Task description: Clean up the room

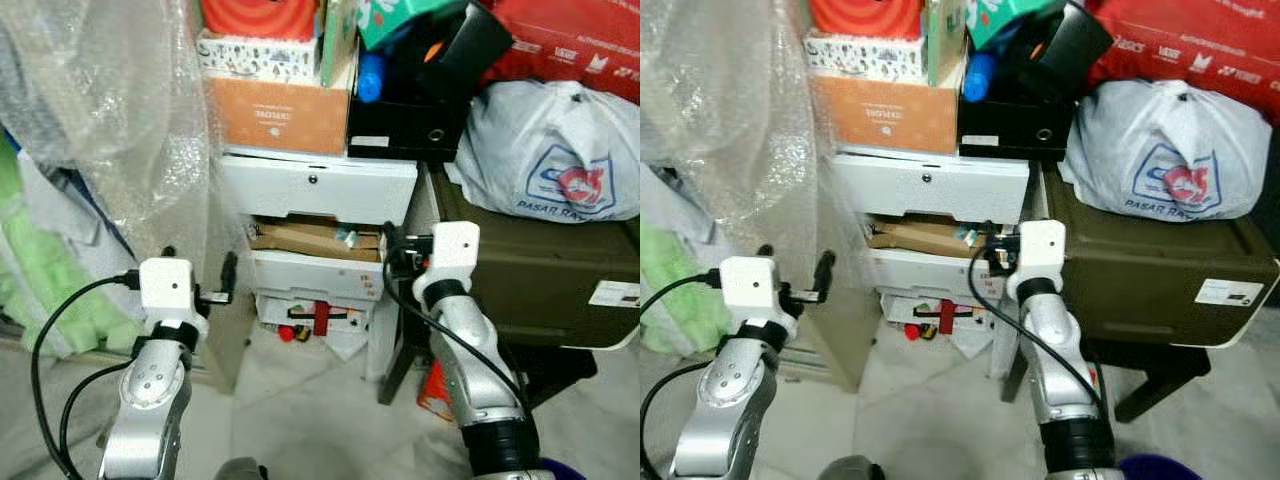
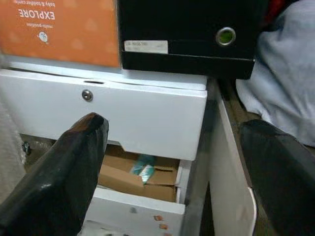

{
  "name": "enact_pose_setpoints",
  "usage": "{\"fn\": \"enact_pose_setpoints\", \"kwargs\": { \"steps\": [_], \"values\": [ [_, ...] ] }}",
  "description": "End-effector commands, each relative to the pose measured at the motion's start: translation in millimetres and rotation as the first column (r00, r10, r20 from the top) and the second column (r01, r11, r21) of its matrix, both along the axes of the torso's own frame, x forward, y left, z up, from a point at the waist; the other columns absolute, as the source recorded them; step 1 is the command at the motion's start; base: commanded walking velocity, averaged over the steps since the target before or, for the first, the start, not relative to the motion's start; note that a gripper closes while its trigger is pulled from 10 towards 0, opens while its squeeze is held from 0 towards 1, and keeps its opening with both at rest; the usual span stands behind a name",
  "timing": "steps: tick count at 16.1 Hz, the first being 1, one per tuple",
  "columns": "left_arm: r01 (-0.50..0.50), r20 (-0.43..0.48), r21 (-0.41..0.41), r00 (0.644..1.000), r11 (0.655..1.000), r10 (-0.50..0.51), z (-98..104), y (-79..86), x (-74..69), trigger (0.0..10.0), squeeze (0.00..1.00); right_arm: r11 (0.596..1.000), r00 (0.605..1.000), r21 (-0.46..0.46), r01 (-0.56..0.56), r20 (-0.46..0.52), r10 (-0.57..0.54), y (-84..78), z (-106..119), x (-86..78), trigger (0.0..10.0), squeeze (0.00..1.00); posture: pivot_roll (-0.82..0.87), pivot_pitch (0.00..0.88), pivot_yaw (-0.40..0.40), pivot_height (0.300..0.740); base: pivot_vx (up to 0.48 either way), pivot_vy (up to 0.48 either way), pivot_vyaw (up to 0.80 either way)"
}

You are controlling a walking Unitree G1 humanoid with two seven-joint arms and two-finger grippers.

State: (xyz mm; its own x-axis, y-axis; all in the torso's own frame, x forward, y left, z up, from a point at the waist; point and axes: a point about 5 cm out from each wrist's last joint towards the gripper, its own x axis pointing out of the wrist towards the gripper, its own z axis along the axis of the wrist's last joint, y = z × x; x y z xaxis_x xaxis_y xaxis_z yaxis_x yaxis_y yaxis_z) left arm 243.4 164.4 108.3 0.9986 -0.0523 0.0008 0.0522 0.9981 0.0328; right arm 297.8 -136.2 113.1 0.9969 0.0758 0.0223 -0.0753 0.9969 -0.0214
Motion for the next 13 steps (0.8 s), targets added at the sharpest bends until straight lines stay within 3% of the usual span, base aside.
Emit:
{"fn": "enact_pose_setpoints", "kwargs": {
  "steps": [1, 3, 7, 9, 13],
  "values": [
    [0.005, 0.009, -0.002, 1.000, 1.000, -0.005, 1.8, 1.0, -0.8, 10.0, 0.00, 1.000, 1.000, 0.007, -0.015, 0.017, 0.015, 4.5, 4.3, 2.5, 10.0, 0.00, 0.06, 0.000, -0.014, 0.740, 0.277, 0.000, 0.00],
    [0.012, 0.010, -0.006, 1.000, 1.000, -0.012, 1.7, 0.1, -0.1, 10.0, 0.00, 1.000, 1.000, 0.004, -0.018, 0.013, 0.018, 4.8, 3.8, 3.0, 10.0, 0.00, 0.06, 0.000, -0.014, 0.740, 0.302, 0.000, 0.00],
    [0.034, 0.012, -0.014, 0.999, 0.999, -0.034, 1.3, -2.0, 0.1, 10.0, 0.00, 1.000, 1.000, 0.002, -0.021, 0.019, 0.021, 5.7, 4.7, 4.6, 10.0, 0.00, 0.06, 0.000, -0.015, 0.740, 0.348, 0.000, -0.72],
    [0.044, 0.018, -0.018, 0.999, 0.999, -0.043, 1.7, -3.3, -0.3, 10.0, 0.00, 1.000, 1.000, 0.002, -0.021, 0.021, 0.021, 5.6, 5.0, 5.0, 10.0, 0.00, 0.06, 0.000, -0.017, 0.740, 0.396, 0.000, 0.00],
    [0.047, 0.016, -0.038, 0.999, 0.998, -0.047, 1.0, -5.8, -0.3, 10.0, 0.00, 0.999, 0.999, -0.002, -0.037, 0.030, 0.037, 9.5, 5.4, 5.5, 10.0, 0.00, 0.07, 0.000, -0.021, 0.740, 0.000, 0.000, 0.00]
  ]
}}
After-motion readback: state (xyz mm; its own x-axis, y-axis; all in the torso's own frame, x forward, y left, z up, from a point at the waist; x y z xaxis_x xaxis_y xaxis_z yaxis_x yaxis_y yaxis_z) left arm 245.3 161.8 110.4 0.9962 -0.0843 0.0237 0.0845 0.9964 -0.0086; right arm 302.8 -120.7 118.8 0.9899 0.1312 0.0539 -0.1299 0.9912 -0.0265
